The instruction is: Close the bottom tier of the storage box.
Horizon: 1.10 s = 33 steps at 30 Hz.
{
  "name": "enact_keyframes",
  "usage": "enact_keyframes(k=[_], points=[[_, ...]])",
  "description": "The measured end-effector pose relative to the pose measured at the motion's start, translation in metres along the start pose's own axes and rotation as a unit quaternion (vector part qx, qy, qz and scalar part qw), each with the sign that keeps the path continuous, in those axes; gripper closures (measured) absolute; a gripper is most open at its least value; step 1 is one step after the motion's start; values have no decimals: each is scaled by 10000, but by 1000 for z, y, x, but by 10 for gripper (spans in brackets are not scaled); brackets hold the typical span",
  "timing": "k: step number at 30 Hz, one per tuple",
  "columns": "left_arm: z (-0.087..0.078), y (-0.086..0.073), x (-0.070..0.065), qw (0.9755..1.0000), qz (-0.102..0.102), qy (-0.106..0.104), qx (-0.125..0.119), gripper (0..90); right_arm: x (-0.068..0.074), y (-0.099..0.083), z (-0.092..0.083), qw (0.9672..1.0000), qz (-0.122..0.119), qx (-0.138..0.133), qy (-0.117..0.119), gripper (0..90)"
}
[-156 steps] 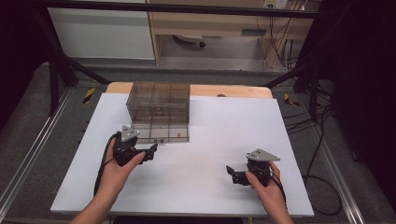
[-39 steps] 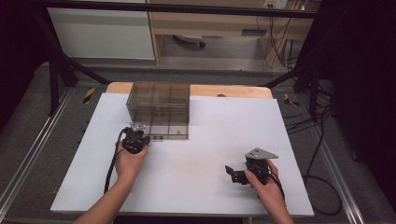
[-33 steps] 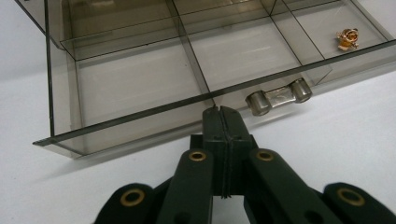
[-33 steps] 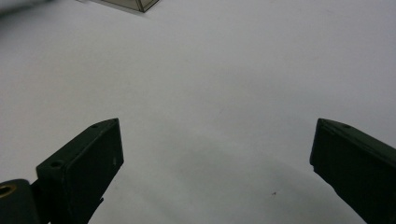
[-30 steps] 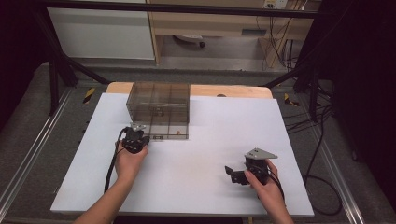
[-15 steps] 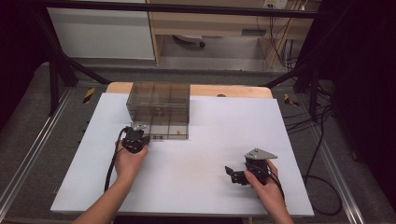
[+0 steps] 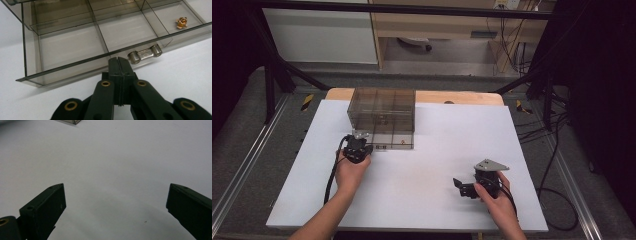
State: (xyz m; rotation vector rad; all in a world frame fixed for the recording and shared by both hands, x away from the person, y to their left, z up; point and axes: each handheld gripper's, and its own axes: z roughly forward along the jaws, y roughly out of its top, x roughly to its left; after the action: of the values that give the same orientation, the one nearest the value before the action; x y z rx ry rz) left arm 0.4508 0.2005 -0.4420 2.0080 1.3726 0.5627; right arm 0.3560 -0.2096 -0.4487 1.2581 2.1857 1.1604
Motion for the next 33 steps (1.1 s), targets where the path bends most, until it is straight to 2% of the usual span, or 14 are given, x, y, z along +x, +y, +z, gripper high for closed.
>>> enact_keyframes(k=[7,13,21,33], points=[[1,5,-2,10000,31,-4,-6,900,1,0,1,10000,-33,-5,15,32],[3,6,1,10000,-38,-11,-20,900,0,0,1,10000,-11,16,-17,32],[7,7,-1,10000,42,-5,63,900,1,0,0,10000,-49,13,-22,32],[10,18,2,9998,77,59,145,900,2,0,0,10000,-76,10,31,32]])
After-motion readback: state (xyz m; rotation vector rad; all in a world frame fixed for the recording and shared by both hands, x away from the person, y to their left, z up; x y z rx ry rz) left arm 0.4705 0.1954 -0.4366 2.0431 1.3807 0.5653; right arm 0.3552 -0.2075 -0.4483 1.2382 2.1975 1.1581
